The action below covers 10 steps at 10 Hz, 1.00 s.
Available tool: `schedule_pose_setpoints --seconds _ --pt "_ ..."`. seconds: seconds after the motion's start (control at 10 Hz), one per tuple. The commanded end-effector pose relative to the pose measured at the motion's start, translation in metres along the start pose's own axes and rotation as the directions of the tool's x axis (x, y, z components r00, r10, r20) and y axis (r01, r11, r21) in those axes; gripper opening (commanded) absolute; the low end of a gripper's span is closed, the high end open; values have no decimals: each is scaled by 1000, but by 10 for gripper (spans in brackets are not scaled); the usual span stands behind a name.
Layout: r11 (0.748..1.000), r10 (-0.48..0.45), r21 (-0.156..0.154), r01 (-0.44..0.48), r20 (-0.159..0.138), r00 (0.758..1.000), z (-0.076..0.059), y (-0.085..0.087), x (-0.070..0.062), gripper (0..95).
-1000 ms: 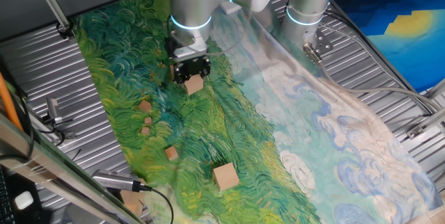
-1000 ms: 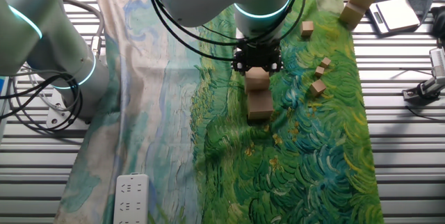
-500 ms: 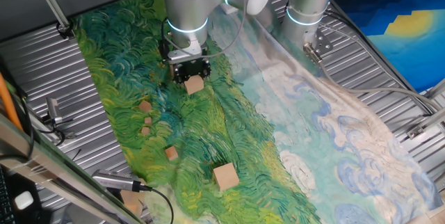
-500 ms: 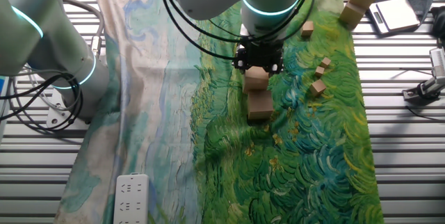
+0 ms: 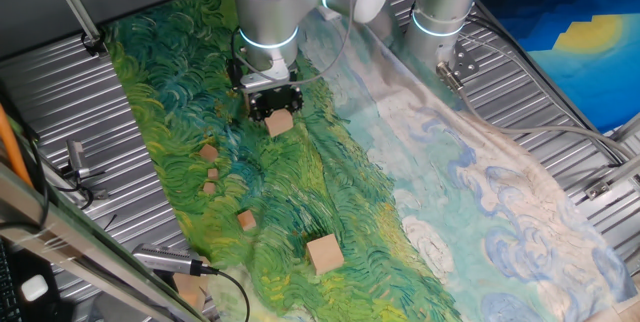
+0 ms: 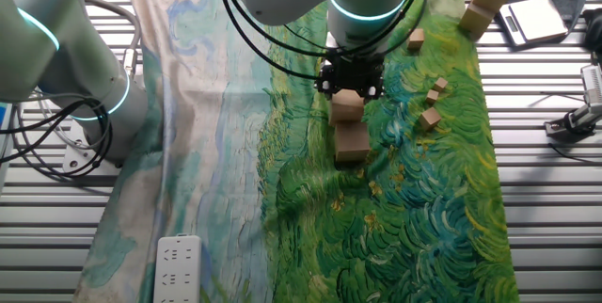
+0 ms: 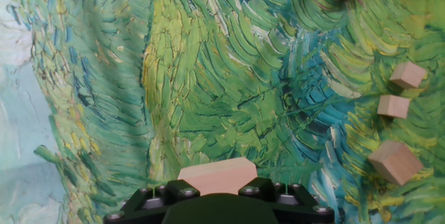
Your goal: Stack the blocks into a pyramid shape
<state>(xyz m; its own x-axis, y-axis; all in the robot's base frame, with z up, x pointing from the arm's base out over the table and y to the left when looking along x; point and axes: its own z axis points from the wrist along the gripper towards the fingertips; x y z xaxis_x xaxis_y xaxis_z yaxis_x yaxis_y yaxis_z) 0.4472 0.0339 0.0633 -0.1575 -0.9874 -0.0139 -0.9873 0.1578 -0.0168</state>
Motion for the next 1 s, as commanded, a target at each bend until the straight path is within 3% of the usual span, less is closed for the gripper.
schedule_pose_setpoints --seconds 0.1,0.5,1.0 --pt "1000 -1 10 1 -6 1000 3 0 -4 0" --pt "1000 -5 20 5 -4 1000 7 -4 -3 0" --pt "1000 -21 22 21 21 1000 12 -7 5 0"
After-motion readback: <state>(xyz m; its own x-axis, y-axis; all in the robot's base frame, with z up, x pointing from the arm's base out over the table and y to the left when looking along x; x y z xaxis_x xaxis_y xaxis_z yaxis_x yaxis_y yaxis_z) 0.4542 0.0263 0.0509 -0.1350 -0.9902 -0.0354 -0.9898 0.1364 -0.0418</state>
